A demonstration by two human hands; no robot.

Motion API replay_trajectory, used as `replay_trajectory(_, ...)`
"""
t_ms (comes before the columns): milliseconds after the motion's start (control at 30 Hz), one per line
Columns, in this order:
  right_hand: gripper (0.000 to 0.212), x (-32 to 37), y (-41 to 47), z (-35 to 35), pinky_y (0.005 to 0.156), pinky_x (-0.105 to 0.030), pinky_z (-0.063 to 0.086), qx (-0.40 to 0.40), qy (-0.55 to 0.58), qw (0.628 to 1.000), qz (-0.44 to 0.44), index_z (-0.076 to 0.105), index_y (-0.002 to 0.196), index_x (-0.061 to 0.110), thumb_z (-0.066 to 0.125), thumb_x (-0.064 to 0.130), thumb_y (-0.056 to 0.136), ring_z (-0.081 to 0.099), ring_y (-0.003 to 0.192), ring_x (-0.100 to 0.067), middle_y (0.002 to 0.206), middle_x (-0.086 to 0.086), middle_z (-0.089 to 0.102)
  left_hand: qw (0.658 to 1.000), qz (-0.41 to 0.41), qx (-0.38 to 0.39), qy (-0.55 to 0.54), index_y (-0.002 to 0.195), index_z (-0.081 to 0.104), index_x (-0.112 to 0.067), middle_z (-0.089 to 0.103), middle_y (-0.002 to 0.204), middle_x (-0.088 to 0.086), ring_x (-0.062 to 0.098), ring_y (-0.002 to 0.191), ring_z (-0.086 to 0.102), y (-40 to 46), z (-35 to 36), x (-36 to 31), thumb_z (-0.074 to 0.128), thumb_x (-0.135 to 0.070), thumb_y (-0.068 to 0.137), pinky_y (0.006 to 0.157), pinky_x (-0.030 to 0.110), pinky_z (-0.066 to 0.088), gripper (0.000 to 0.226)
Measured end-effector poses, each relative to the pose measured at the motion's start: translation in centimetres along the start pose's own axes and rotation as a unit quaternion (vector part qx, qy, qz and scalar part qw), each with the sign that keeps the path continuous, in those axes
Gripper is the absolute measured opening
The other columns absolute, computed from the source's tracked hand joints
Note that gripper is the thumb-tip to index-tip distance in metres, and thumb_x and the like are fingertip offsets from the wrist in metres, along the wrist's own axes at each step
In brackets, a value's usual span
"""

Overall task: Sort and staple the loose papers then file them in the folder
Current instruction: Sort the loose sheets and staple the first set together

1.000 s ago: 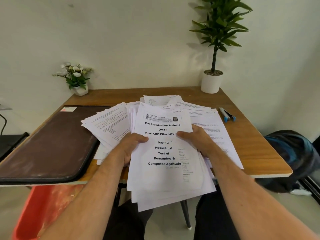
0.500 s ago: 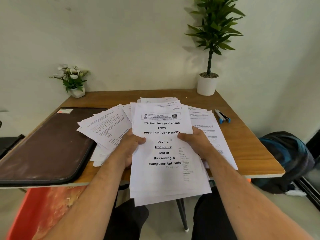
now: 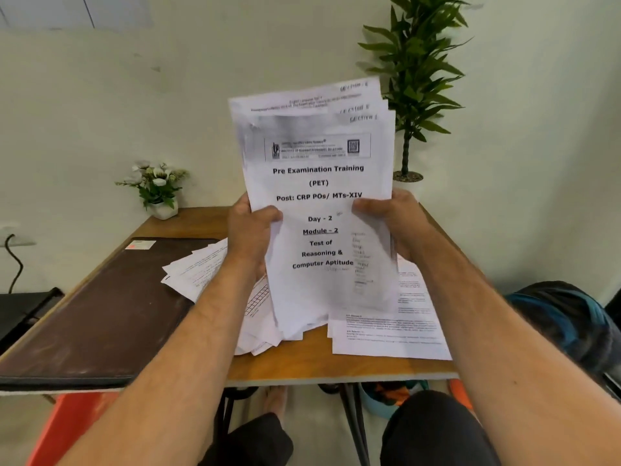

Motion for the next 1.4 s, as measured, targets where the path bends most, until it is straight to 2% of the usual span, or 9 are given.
replay_trajectory(333,0.017,-1.0,-3.7,-0.2,0.070,-0.028,0.058,-0.063,-0.027,0.991,-0.115,0.074,0.099,0.012,0.074,0.003,0.085,0.075,0.083,-0.021,0.095,-0.004,0.078,0.994,0.016,0.097,0.036,0.097,0.077,-0.017,0.079,0.097,0.006,0.024,0.087,0.075,-1.6,0.3,0.6,0.081,-0.022,0.080,0.085,0.041,0.059,0.018)
replay_trajectory(600,0.015,0.9,-3.7,-0.3,0.070,-0.033,0.060,-0.115,-0.014,0.978,-0.173,0.075,0.097,0.013,0.075,0.005,0.085,0.075,0.085,-0.026,0.094,-0.006,0.078,0.992,0.048,0.108,0.031,0.099,0.078,-0.017,0.078,0.105,0.008,0.029,0.103,0.073,-0.7,1.6,-1.6,0.084,-0.031,0.081,0.096,0.045,0.056,0.023)
replay_trajectory(733,0.008,2.3,-3.7,-0.7,0.070,-0.034,0.059,-0.112,-0.021,0.974,-0.195,0.077,0.088,0.017,0.078,0.011,0.084,0.075,0.080,-0.023,0.088,-0.006,0.078,0.989,0.089,0.113,0.039,0.102,0.077,-0.013,0.077,0.100,0.009,0.022,0.094,0.072,-0.5,1.8,-3.3,0.077,-0.037,0.087,0.086,0.037,0.058,0.028)
replay_trajectory(800,0.006,2.5,-3.5,-0.4,0.071,-0.034,0.060,-0.109,-0.028,0.974,-0.197,0.077,0.090,0.014,0.078,0.011,0.084,0.074,0.079,-0.022,0.087,-0.006,0.078,0.986,0.113,0.102,0.064,0.084,0.076,-0.020,0.074,0.080,-0.005,0.009,0.079,0.068,-0.5,2.1,-3.7,0.067,-0.027,0.098,0.076,0.027,0.054,0.018)
replay_trajectory(900,0.012,2.9,-3.3,0.2,0.077,-0.042,0.061,-0.107,-0.040,0.972,-0.204,0.077,0.095,0.010,0.079,0.014,0.084,0.075,0.082,-0.028,0.091,-0.010,0.078,0.981,0.145,0.078,0.099,0.058,0.061,-0.025,0.055,0.053,-0.021,-0.005,0.056,0.050,-0.5,2.3,-3.9,0.060,-0.020,0.103,0.060,0.013,0.043,0.045)
replay_trajectory(1067,0.018,4.2,-3.4,0.1,0.070,-0.037,0.061,-0.104,-0.030,0.968,-0.226,0.074,0.102,0.005,0.076,0.013,0.087,0.075,0.083,-0.028,0.092,-0.009,0.078,0.980,0.169,0.079,0.066,0.080,0.070,-0.011,0.058,0.080,0.008,0.016,0.077,0.053,0.0,2.1,-4.6,0.067,-0.039,0.096,0.071,0.031,0.048,0.033)
replay_trajectory(1133,0.015,3.5,-3.5,0.2,0.069,-0.033,0.059,-0.091,-0.028,0.975,-0.203,0.074,0.101,0.006,0.075,0.009,0.087,0.075,0.081,-0.023,0.090,-0.006,0.078,0.982,0.145,0.096,0.072,0.073,0.072,-0.021,0.064,0.080,0.011,0.017,0.077,0.059,-0.2,1.8,-3.9,0.067,-0.045,0.092,0.073,0.033,0.052,0.031)
replay_trajectory(1267,0.011,2.2,-3.5,0.4,0.079,-0.045,0.061,-0.094,-0.052,0.981,-0.159,0.077,0.095,0.010,0.078,0.010,0.084,0.075,0.083,-0.028,0.091,-0.009,0.078,0.989,0.100,0.080,0.072,0.093,0.072,0.004,0.074,0.084,0.010,0.016,0.073,0.068,-1.0,1.6,-2.2,0.069,-0.039,0.093,0.069,0.029,0.057,0.043)
replay_trajectory(1400,0.012,3.3,-3.3,0.7,0.075,-0.045,0.062,-0.109,-0.044,0.977,-0.180,0.076,0.096,0.009,0.078,0.012,0.084,0.076,0.081,-0.030,0.091,-0.009,0.078,0.990,0.109,0.078,0.041,0.084,0.075,-0.014,0.077,0.080,0.002,0.017,0.072,0.073,-1.0,1.8,-3.8,0.070,-0.037,0.091,0.067,0.031,0.060,0.024)
Point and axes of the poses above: each hand's wrist, its own y-axis towards the middle knuckle, its own z-axis out of the palm, x = y × z, the point moved 1 cm from there along y, towards the middle knuckle
